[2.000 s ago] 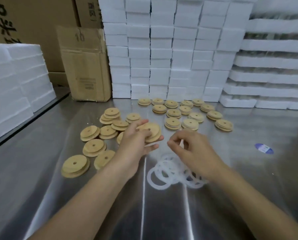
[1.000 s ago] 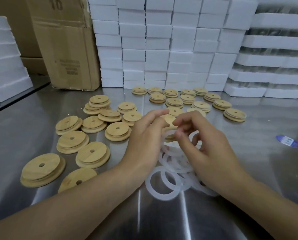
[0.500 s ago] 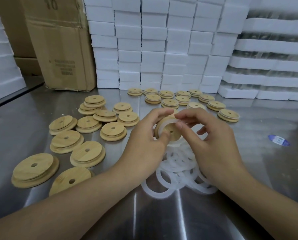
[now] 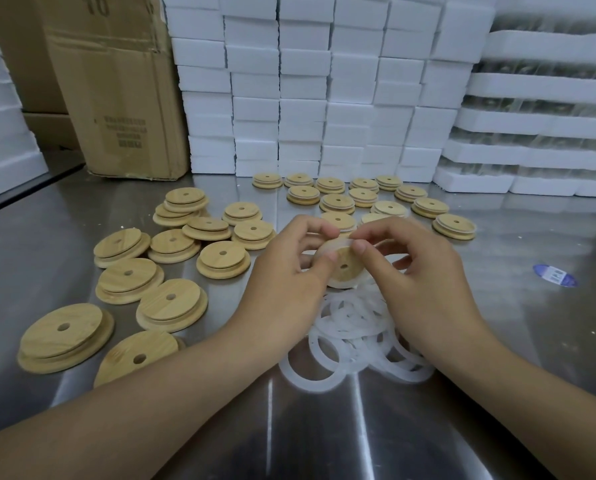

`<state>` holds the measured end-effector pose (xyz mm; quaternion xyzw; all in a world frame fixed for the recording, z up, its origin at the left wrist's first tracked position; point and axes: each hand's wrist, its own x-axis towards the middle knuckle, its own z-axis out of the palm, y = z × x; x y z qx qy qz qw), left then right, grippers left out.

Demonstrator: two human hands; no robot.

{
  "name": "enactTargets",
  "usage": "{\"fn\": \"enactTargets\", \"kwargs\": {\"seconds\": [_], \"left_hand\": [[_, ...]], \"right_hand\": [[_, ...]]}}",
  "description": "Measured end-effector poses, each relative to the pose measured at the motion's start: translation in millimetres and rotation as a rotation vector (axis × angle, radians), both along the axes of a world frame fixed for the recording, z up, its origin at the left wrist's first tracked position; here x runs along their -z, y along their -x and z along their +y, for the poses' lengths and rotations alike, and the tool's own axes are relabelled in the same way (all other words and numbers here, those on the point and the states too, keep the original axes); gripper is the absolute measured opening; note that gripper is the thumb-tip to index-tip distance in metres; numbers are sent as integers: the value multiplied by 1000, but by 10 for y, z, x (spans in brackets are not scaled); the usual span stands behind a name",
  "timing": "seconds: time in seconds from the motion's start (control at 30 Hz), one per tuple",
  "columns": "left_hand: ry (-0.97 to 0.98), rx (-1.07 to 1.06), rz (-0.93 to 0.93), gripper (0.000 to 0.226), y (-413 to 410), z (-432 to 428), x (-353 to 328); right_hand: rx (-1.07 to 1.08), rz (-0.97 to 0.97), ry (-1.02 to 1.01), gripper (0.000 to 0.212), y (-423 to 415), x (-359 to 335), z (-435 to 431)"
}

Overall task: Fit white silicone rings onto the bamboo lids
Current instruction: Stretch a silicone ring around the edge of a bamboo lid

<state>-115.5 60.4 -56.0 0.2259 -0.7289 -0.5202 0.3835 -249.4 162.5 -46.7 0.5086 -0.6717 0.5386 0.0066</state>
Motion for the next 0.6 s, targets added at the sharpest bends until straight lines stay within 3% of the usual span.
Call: {"fn": "enactTargets", "kwargs": {"seconds": [0.33,0.6], "left_hand": [[-50,-31,19,4,27,-39,32],[-105,-23,11,9,23,-31,5]], "right_hand": [[23,-31,9,11,50,26,-24],[37,-16,6,14,91,41,-42]]}}
